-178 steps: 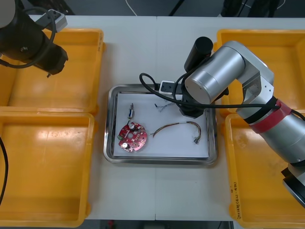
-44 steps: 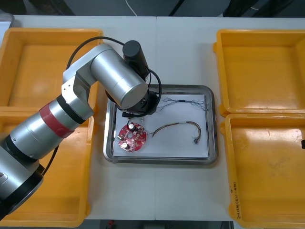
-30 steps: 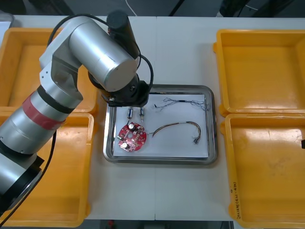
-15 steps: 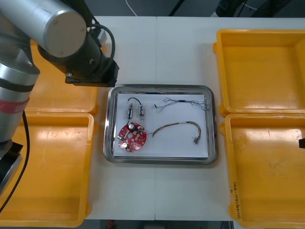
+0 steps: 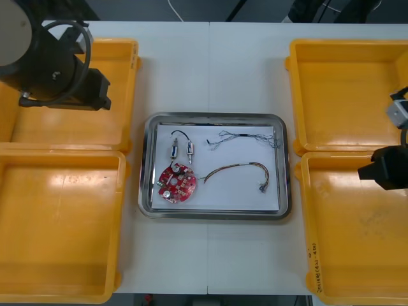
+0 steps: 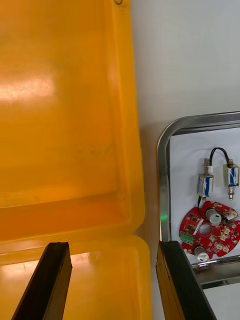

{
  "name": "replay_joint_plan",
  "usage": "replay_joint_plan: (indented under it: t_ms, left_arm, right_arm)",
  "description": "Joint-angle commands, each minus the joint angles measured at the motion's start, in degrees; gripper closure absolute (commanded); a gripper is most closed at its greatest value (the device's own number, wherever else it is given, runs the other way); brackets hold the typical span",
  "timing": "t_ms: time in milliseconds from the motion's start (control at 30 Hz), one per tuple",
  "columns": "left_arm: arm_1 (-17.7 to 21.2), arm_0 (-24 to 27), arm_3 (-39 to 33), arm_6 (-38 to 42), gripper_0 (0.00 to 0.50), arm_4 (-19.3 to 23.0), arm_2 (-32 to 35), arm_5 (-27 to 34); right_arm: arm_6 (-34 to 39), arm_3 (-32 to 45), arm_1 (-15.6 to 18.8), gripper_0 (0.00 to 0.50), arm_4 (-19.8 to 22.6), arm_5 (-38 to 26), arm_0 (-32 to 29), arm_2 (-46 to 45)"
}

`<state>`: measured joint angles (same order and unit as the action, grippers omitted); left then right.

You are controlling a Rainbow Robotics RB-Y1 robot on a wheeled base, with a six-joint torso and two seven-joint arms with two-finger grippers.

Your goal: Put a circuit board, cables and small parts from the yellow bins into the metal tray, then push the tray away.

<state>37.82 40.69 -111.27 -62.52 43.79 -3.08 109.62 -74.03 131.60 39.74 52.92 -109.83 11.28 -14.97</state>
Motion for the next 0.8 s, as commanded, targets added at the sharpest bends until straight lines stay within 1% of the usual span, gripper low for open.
replay_joint_plan:
  t_ms: [33, 133, 267, 433, 467, 500, 633, 800]
  left_arm:
    - [4.28, -3.51, -3.96, -1.47, 0.000, 2.26, 4.75, 0.38]
    - [6.22, -6.41, -5.54, -1.38, 0.000, 4.02, 7.30, 0.38]
    - [7.89, -8.87, -6.60, -1.55, 0.000, 5.60, 9.23, 0.38]
    - [10.08, -12.65, -7.56, -1.73, 0.000, 7.89, 12.31, 0.38]
    - [10.08, -12.65, -7.56, -1.73, 0.000, 7.89, 12.31, 0.38]
    - [10.52, -13.71, -7.65, -1.91, 0.000, 8.24, 13.10, 0.38]
    - [11.14, -15.99, -7.74, -2.35, 0.000, 8.33, 14.24, 0.38]
    - [11.49, -18.37, -8.44, -2.87, 0.000, 8.33, 15.39, 0.38]
  right_arm:
    - [2.22, 0.32, 2.19, 0.000, 0.87, -0.17, 5.59, 6.00]
    - [2.58, 0.32, 2.19, 0.000, 0.69, -0.17, 9.02, 10.84]
    - [2.75, 0.32, 2.19, 0.000, 0.96, -0.17, 11.83, 14.97]
    - [2.14, 0.32, 2.19, 0.000, 1.57, -0.17, 16.41, 22.79]
    - [2.14, 0.32, 2.19, 0.000, 1.57, -0.17, 16.41, 22.79]
    - [1.70, 0.32, 2.19, 0.000, 1.83, -0.17, 18.34, 25.78]
    - [1.26, 0.32, 2.19, 0.000, 2.36, -0.17, 21.77, 32.46]
    - [0.73, -0.11, 2.19, 0.000, 1.40, -0.17, 25.99, 40.72]
